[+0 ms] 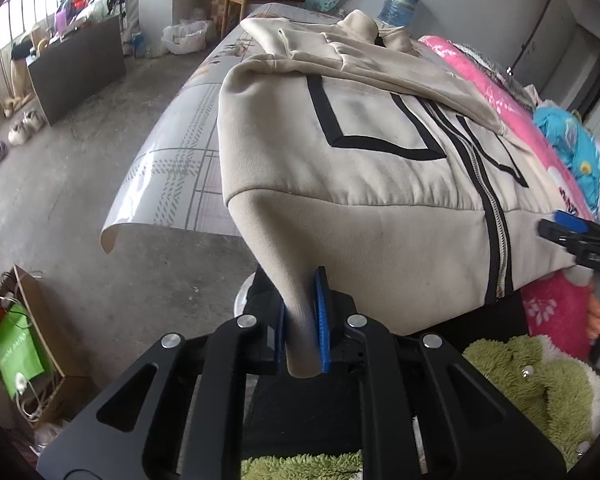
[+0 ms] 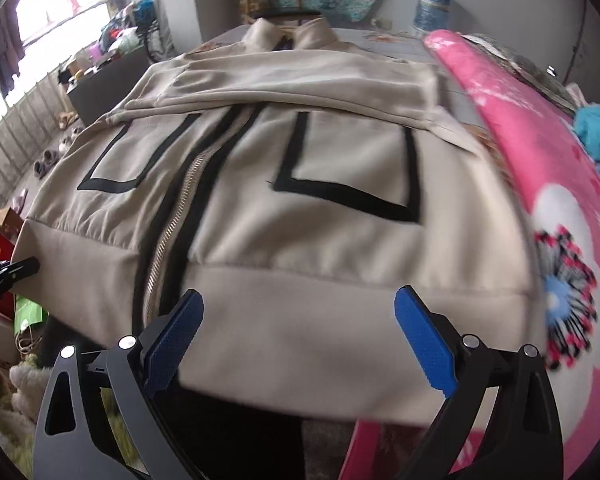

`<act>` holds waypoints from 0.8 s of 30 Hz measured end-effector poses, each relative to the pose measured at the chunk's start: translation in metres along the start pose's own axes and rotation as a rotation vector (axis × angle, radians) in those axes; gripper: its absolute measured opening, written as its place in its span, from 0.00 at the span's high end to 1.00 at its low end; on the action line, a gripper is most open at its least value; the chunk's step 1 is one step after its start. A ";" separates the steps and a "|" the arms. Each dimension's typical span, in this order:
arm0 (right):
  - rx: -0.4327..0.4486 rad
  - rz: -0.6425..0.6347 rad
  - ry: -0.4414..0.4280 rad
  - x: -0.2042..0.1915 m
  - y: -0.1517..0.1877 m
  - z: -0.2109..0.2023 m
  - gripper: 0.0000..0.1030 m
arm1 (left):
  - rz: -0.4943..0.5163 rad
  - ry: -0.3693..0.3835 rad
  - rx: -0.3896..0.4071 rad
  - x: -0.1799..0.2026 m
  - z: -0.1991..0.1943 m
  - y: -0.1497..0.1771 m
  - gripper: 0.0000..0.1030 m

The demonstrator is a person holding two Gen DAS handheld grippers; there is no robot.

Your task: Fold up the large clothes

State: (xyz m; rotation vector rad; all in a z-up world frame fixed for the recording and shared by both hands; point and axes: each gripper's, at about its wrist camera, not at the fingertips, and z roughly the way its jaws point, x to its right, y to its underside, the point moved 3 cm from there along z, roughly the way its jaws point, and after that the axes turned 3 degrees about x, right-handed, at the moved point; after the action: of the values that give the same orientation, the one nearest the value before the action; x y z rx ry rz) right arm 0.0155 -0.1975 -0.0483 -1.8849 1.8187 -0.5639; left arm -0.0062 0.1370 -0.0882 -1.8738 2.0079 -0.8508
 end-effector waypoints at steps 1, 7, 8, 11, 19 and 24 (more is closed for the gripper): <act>-0.004 0.013 0.008 0.006 0.004 -0.004 0.09 | 0.005 -0.003 -0.001 -0.001 0.000 -0.001 0.88; -0.045 0.132 0.047 0.047 0.032 -0.024 0.09 | 0.015 -0.001 -0.007 -0.002 -0.003 0.001 0.88; -0.048 0.145 0.052 0.052 0.035 -0.027 0.09 | 0.016 -0.002 -0.007 -0.002 -0.003 0.001 0.88; -0.050 0.163 0.074 0.063 0.041 -0.030 0.10 | 0.019 -0.004 -0.009 -0.002 -0.003 0.002 0.88; -0.048 0.296 0.035 0.101 0.045 -0.023 0.17 | 0.024 -0.015 -0.010 0.000 -0.002 0.003 0.88; -0.065 0.390 -0.032 0.118 0.053 -0.008 0.34 | 0.026 -0.018 -0.014 0.000 -0.003 0.004 0.88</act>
State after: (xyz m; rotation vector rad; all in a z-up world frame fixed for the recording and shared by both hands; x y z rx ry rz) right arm -0.0268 -0.3172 -0.0751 -1.5057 2.1300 -0.3375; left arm -0.0112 0.1375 -0.0881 -1.8515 2.0282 -0.8131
